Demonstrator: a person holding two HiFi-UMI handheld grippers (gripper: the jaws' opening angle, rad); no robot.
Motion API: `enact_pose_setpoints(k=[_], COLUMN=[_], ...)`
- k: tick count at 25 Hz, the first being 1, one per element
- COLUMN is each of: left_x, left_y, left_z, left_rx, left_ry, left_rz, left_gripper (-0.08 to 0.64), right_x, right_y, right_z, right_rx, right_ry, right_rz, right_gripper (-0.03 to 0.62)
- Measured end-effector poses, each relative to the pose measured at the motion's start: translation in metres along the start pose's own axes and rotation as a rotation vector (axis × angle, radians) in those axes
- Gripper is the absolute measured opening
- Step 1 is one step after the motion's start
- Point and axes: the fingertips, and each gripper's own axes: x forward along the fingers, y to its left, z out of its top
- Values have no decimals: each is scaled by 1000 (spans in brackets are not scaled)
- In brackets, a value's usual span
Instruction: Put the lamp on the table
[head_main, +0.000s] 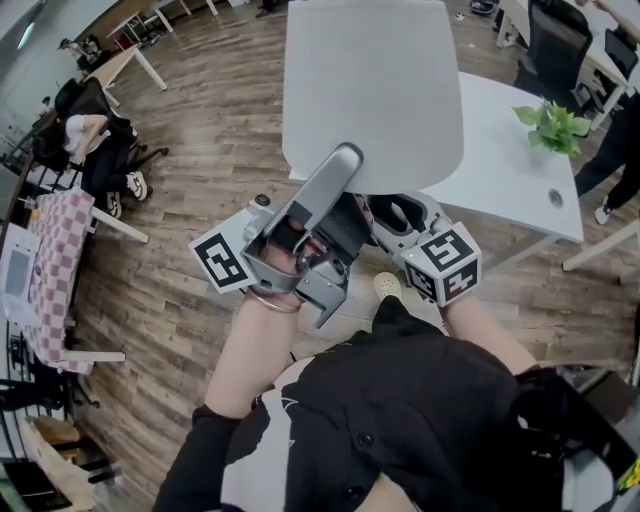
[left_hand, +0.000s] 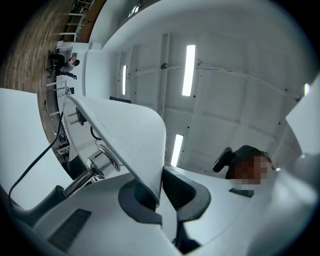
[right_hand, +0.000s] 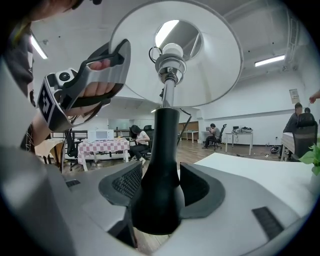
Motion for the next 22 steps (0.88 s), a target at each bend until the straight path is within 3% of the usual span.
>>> enact_pose_setpoints(k=[12,22], left_x=[35,56], left_y=[75,148], left_z=[68,95], left_rx=[45,37], left_ry=[-40,-38], left_rz=[26,39], left_gripper=[14,14], right_x=[75,119], right_y=[-78,-144], right_z=[37,35], right_rx=[-39,-20], right_ry=[-10,12], right_rz=[62,77], right_gripper=[244,244])
